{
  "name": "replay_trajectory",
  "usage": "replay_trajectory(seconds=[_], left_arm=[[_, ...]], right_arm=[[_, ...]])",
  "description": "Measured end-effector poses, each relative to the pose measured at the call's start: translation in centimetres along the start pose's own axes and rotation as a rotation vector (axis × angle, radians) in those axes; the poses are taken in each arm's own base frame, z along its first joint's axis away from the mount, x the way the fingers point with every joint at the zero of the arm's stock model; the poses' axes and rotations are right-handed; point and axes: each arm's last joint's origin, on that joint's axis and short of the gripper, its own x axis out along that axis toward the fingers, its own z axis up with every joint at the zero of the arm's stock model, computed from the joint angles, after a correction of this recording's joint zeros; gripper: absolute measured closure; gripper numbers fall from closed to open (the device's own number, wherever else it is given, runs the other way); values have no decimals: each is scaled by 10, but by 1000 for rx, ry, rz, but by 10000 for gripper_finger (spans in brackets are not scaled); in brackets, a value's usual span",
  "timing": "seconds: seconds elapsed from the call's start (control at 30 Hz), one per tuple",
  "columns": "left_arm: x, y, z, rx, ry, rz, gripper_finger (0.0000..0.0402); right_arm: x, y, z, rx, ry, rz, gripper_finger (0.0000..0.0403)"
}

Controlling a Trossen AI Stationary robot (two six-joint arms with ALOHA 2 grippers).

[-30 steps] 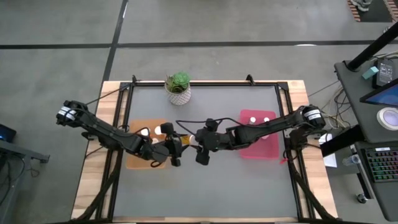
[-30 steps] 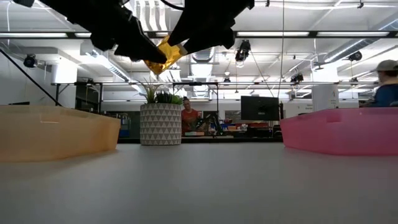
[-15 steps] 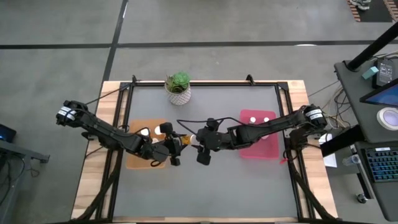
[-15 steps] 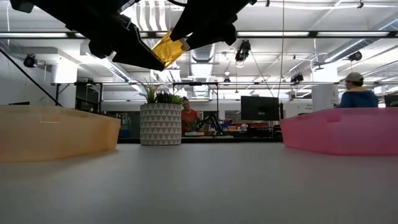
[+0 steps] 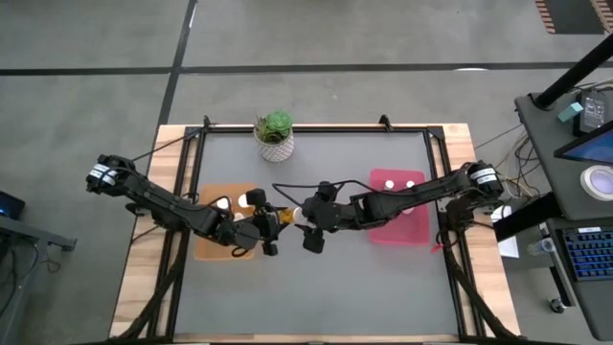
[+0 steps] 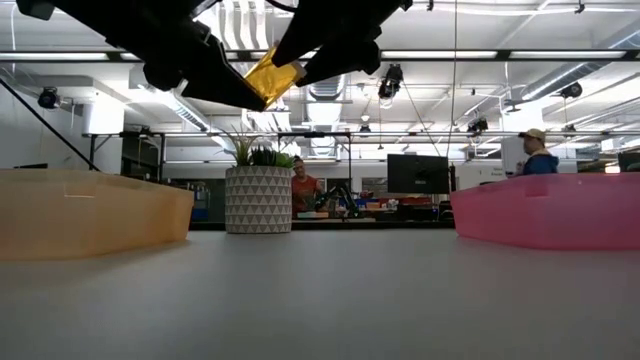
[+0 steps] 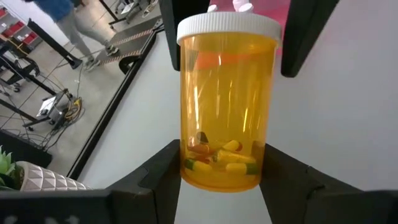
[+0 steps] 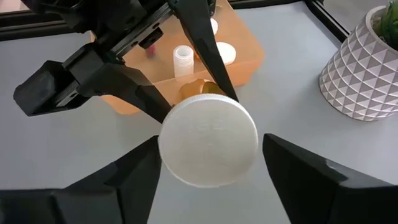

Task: Pick and place medicine bottles into bin by pill shape (circle, oval)
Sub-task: Put the orange capsule bottle into the orange bin

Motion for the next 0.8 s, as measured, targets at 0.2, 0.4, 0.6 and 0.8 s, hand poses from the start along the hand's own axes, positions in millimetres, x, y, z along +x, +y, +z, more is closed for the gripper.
replay_trajectory(seconds=[0.2,0.4,0.6,0.8], left_arm=[[0,0,2,-12,-14,0,239],[-1,0,3,-24,-35,-4,239],[-2,-2,15,-52,-175,-114,240],[-5,-3,27,-73,-302,-221,238]], right_arm=[[-8,-3,0,-11,27,-6,97],[-40,-1,0,-32,27,20,95],[-62,7,-18,-85,-7,76,105],[-69,14,-39,-115,-190,143,111]])
